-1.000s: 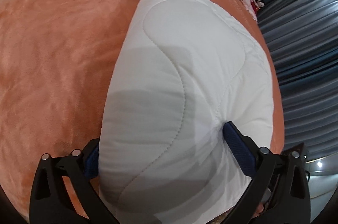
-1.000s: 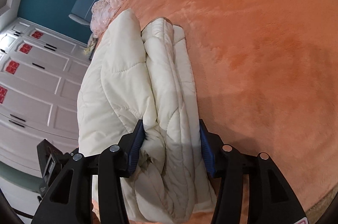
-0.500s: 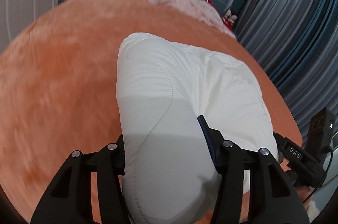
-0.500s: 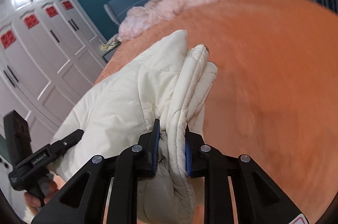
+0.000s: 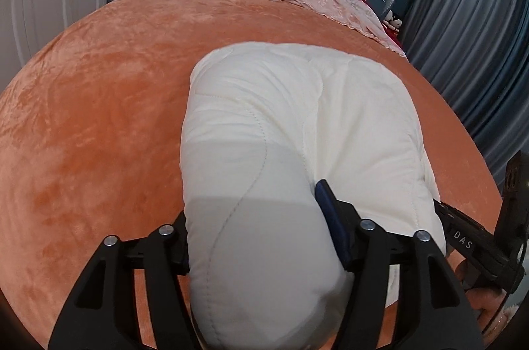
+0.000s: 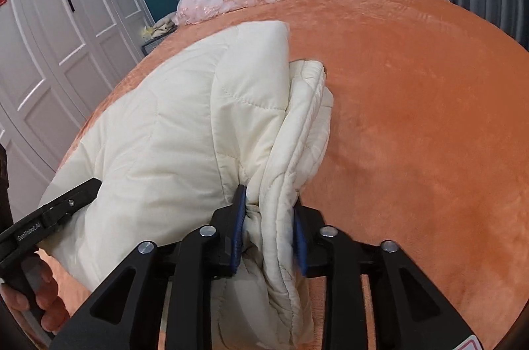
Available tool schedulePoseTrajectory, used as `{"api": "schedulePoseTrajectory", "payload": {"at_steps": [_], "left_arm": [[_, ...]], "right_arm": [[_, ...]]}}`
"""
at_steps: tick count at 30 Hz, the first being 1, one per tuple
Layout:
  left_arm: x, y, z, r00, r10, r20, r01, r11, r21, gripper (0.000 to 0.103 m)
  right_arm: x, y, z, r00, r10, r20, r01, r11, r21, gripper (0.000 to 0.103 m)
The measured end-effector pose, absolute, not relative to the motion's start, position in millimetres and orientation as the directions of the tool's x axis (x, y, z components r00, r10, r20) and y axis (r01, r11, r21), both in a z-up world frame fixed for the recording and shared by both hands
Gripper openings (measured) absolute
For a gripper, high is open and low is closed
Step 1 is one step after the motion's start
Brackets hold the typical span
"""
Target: Fold large clothes
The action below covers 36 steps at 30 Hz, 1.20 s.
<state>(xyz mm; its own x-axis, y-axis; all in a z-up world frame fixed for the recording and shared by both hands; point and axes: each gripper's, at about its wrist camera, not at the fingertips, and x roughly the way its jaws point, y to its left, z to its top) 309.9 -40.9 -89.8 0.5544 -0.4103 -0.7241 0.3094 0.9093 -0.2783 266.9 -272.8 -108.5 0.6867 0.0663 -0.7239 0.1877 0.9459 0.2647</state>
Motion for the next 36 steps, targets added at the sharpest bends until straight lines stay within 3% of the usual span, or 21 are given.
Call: {"api": "schedulePoseTrajectory", "payload": {"at_steps": [5, 7, 9, 11, 13, 19, 22, 28, 36], "left_arm": [[306.1, -32.6, -79.2, 0.508, -0.368, -0.779, 0.230, 0.929, -0.289, 0.072], [301.7, -30.4, -67.2, 0.516, -0.305, -0.801, 0.197, 0.952, -0.235, 0.072], [296.7, -33.2, -52.8, 0.542, -0.210, -0.814, 0.167, 0.976, -0.141, 0.071], [290.5, -44.6, -36.2, 0.576, -0.114, -0.810, 0.142, 0.989, -0.039, 0.071], [290.3, -56.5, -29.6, 0.589, -0.069, -0.805, 0.129, 0.992, 0.009, 0.071], [306.8, -89.8, -47.8, 0.592, 0.033, -0.805, 0.090, 0.990, 0.107, 0.071], [312.8, -98.9, -59.6, 0.620, 0.068, -0.781, 0.073, 0.987, 0.144, 0.080], [322.4, -97.2, -84.8, 0.627, 0.071, -0.776, 0.041, 0.991, 0.124, 0.096], [323.2, -98.6, -100.2, 0.653, 0.080, -0.753, 0.025, 0.992, 0.127, 0.098]], "right_arm": [[247.7, -277.6, -82.1, 0.672, -0.010, -0.741, 0.254, 0.942, 0.219, 0.035], [226.2, -273.8, -56.9, 0.697, -0.108, -0.709, 0.294, 0.945, 0.144, 0.037], [217.8, -266.1, -38.1, 0.712, -0.119, -0.692, 0.283, 0.951, 0.128, 0.037], [222.5, -252.6, -27.9, 0.713, -0.103, -0.693, 0.244, 0.964, 0.107, 0.025], [228.5, -239.1, -24.6, 0.717, -0.106, -0.689, 0.215, 0.974, 0.074, 0.023], [260.3, -217.1, -60.0, 0.667, -0.149, -0.730, 0.201, 0.979, -0.016, 0.023], [265.9, -219.0, -80.5, 0.662, -0.161, -0.732, 0.209, 0.978, -0.025, 0.023], [263.4, -223.6, -110.3, 0.688, -0.161, -0.707, 0.224, 0.975, -0.004, 0.025], [262.8, -223.8, -121.5, 0.714, -0.162, -0.682, 0.233, 0.972, 0.013, 0.026]]}}
